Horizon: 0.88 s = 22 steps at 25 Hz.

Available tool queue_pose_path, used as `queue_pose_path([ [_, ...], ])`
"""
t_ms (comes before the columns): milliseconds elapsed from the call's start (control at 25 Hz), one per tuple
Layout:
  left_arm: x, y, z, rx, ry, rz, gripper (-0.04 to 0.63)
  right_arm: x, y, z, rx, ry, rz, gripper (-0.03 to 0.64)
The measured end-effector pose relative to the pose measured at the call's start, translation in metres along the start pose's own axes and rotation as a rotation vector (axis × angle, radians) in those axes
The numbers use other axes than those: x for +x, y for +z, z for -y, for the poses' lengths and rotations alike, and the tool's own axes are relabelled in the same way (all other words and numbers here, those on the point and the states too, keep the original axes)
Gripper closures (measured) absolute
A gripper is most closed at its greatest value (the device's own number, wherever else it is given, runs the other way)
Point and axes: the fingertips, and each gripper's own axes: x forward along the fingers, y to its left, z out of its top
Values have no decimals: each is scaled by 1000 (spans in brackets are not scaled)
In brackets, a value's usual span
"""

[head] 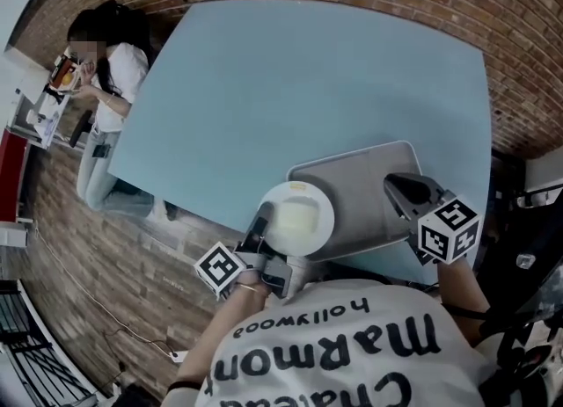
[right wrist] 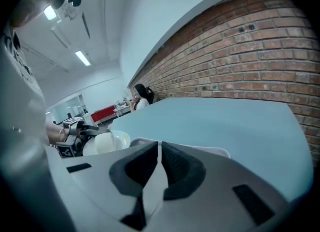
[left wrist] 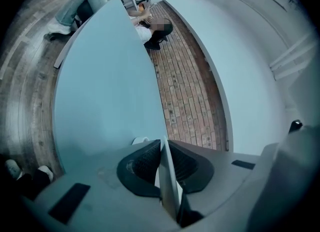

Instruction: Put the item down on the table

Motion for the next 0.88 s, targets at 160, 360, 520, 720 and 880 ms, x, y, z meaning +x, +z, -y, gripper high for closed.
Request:
queue_pose_path([
  [160, 11, -4, -4, 1, 10, -19, 565, 7, 2, 6, 3, 3, -3, 601],
  [360, 24, -14, -5, -13, 4, -46, 565, 12, -3, 9, 13, 10, -15, 601],
  [520, 36, -25, -8, 4, 20, -79, 565, 13, -8, 12, 19, 15, -24, 601],
  [720, 53, -36, -12, 11, 43, -118, 565, 12, -12, 17, 35, 16, -29, 601],
  [880, 61, -44, -21, 20, 88, -127, 565, 12, -13, 20, 40, 17, -29, 601],
])
